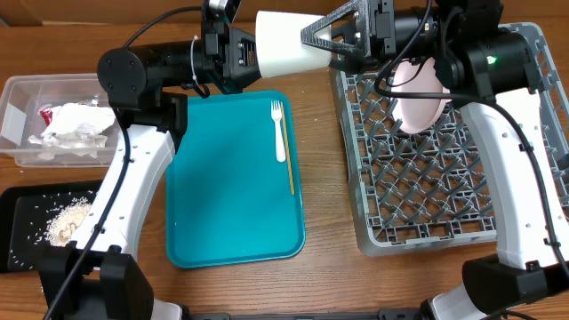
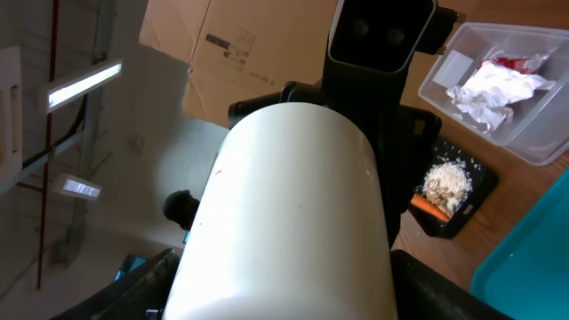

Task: Sort waste into correct bins and load items into the dishwasher
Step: 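Close the right gripper on the cup held by the left gripper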

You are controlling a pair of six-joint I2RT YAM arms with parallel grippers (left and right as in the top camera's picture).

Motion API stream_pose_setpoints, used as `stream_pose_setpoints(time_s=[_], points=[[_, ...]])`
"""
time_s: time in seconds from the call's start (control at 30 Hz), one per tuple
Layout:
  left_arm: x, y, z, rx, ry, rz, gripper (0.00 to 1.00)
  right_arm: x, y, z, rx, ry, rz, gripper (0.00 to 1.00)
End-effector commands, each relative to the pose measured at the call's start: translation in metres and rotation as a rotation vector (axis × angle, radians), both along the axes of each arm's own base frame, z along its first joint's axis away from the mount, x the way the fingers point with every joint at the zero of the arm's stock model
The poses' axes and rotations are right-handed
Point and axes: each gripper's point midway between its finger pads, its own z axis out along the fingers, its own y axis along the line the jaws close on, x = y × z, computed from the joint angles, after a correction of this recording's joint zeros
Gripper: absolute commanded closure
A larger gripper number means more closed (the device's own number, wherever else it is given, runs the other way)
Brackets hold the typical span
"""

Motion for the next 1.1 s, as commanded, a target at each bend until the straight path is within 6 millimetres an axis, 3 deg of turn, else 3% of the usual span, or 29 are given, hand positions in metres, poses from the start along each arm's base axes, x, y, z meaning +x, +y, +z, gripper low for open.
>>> stream_pose_setpoints(time_s=[0.0, 0.23, 0.53, 0.77, 0.9, 1.07], points=[[0.01, 0.007, -0.001, -0.006, 0.025, 0.028, 0.96, -0.023, 0.005, 0.011, 0.028, -0.028, 0.092, 0.25], [0.009, 0.007, -0.002, 0.0, 0.024, 0.021, 0.96, -0.022, 0.006, 0.011, 0.026, -0.033, 0.082, 0.27], [0.008, 0.007, -0.003, 0.004, 0.024, 0.015, 0.96, -0.02, 0.006, 0.011, 0.023, -0.038, 0.071, 0.35], [0.004, 0.005, -0.006, 0.021, 0.022, -0.007, 0.73, -0.017, 0.006, 0.012, 0.025, -0.059, 0.058, 0.39], [0.003, 0.005, -0.006, 0.024, 0.021, -0.011, 0.5, -0.014, 0.005, 0.012, 0.023, -0.06, 0.047, 0.43], [0.006, 0.005, -0.013, 0.041, 0.011, -0.014, 0.44, 0.01, -0.017, 0.01, 0.007, -0.059, -0.065, 0.44]])
